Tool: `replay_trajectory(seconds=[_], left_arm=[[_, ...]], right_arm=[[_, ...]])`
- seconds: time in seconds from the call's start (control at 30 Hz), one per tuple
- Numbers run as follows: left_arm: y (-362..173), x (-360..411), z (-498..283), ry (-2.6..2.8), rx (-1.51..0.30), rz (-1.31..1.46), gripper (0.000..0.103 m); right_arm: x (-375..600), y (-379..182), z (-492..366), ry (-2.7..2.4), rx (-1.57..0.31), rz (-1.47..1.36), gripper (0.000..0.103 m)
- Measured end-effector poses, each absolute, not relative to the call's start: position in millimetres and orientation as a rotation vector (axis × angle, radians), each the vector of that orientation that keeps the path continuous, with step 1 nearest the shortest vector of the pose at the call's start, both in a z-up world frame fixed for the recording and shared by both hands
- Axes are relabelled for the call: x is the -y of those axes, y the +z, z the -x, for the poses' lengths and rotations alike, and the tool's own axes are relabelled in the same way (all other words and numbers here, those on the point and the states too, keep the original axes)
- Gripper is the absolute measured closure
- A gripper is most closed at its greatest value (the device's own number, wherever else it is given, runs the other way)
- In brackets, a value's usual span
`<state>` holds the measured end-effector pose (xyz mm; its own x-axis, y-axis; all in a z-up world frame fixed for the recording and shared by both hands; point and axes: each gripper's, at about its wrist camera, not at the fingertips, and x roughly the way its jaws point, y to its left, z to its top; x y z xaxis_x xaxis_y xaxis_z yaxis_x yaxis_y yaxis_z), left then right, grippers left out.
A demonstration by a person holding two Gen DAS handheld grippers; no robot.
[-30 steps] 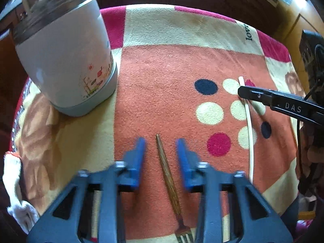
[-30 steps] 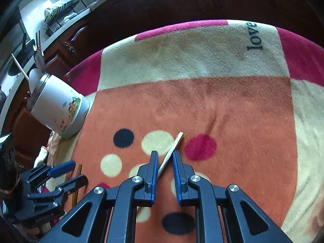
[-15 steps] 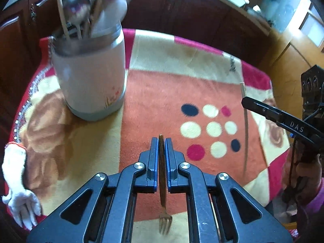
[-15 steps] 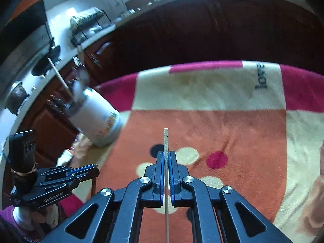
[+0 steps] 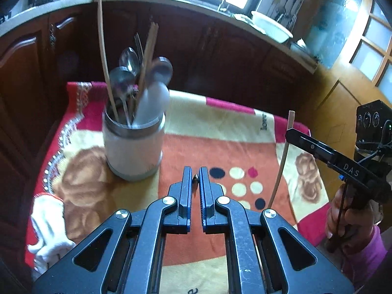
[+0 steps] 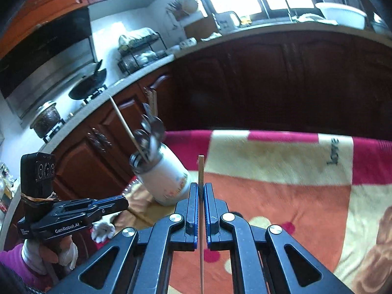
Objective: Organize utensils
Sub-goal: 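Carry the fork in the left gripper to the jar while the right carries the chopstick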
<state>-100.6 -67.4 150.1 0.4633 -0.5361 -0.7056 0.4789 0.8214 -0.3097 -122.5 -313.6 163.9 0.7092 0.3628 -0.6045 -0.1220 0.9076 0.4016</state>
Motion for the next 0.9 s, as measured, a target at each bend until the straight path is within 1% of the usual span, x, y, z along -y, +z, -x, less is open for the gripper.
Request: replay_trajectory(seconds=[0.4,0.67,0.77,0.9], left_arm=[[210.2,27.8,85.4,-0.622,-0.823,0.138,0.099],[263.5,-1.4,57.9,-0.553,-0.715,0.151,0.099],[268.4,-1.1,44.5,-0.527,-0.697,0.134,0.099],[257.5,6.5,27.5,-0.488,-0.699,0.096,0.099]], right_arm=[[281.6,228.7,82.4,0.348,-0.603,-0.325,0.099],[248.1,266.9,36.9,0.373,-0.493,-0.337,0.099],[231.0,272.0,18.3,0.369,-0.462,-0.328,0.099],[211.4,265.0,-4.3,0.340,-0.439,-0.304,0.099]])
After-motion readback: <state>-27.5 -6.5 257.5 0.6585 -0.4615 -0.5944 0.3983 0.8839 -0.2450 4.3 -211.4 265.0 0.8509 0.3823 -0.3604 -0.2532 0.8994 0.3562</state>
